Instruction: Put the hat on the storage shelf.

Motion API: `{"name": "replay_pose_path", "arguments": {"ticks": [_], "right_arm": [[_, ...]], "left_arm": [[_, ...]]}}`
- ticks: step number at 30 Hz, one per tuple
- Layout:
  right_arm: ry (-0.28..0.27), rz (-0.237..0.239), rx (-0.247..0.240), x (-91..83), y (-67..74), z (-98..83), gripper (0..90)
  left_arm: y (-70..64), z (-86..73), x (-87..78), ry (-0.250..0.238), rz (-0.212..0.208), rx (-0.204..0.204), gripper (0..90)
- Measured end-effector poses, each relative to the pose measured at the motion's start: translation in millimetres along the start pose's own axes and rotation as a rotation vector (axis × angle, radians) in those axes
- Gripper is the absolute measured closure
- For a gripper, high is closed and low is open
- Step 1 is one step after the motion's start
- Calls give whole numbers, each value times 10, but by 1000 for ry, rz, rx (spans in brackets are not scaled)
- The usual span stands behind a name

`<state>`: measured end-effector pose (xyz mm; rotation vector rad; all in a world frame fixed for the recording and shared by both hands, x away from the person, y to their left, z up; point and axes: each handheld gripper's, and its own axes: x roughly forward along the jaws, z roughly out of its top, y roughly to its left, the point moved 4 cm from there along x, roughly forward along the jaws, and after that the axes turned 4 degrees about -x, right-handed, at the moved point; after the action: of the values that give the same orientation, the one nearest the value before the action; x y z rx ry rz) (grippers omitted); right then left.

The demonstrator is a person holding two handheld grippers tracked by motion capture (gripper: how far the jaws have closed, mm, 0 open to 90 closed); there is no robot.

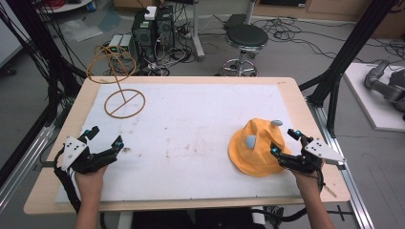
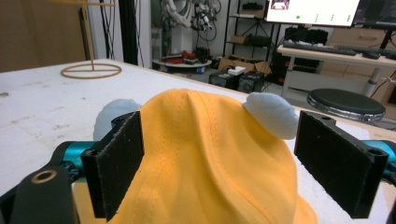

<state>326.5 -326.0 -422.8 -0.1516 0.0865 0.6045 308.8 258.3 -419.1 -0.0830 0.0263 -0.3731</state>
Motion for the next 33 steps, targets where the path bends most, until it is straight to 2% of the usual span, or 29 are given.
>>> {"name": "replay_pose_path", "arguments": {"ticks": [3, 4, 5, 7, 11, 14, 17, 20, 21, 22, 23, 26, 28, 30, 31, 33], "right_arm": [[26, -3, 4, 51, -15, -15, 237], [45, 3, 16, 77, -23, -29, 282], [45, 3, 16, 77, -23, -29, 282], [66, 2, 33, 111, -28, -36, 352], [85, 8, 47, 136, -25, -34, 418], [127, 9, 42, 166, -7, -46, 482], [160, 9, 15, 199, 19, -53, 549], [201, 3, -7, 221, 55, -49, 673], [224, -14, -26, 237, 63, -38, 783], [224, -14, -26, 237, 63, -38, 783], [236, -14, -30, 251, 73, -27, 872], [246, -17, -36, 263, 78, -20, 890], [242, -14, -23, 263, 78, -6, 894], [227, -7, 9, 253, 66, 11, 894], [203, -2, 42, 240, 47, 39, 894], [192, 1, 58, 232, 38, 55, 894]], "left_arm": [[4, -1, -8, -2, 1, -4, 115], [4, -1, -11, -4, 0, -6, 111], [4, -1, -13, -4, 1, -6, 111], [3, -2, -15, -2, 1, -5, 110], [8, -6, -24, 1, 4, -1, 110], [11, -5, -34, 1, 4, -3, 110], [14, -4, -37, 1, 5, -1, 110], [19, -7, -40, 4, 7, 1, 111], [19, -7, -40, 4, 7, 1, 111], [18, -8, -40, 3, 7, 0, 111], [18, -8, -40, 3, 7, 0, 111], [18, -9, -38, 3, 7, 0, 111], [18, -10, -38, 3, 8, 0, 110], [20, -9, -41, 2, 9, -1, 111], [21, -8, -42, 2, 10, -2, 111], [21, -6, -41, -2, 11, -6, 111]]}}
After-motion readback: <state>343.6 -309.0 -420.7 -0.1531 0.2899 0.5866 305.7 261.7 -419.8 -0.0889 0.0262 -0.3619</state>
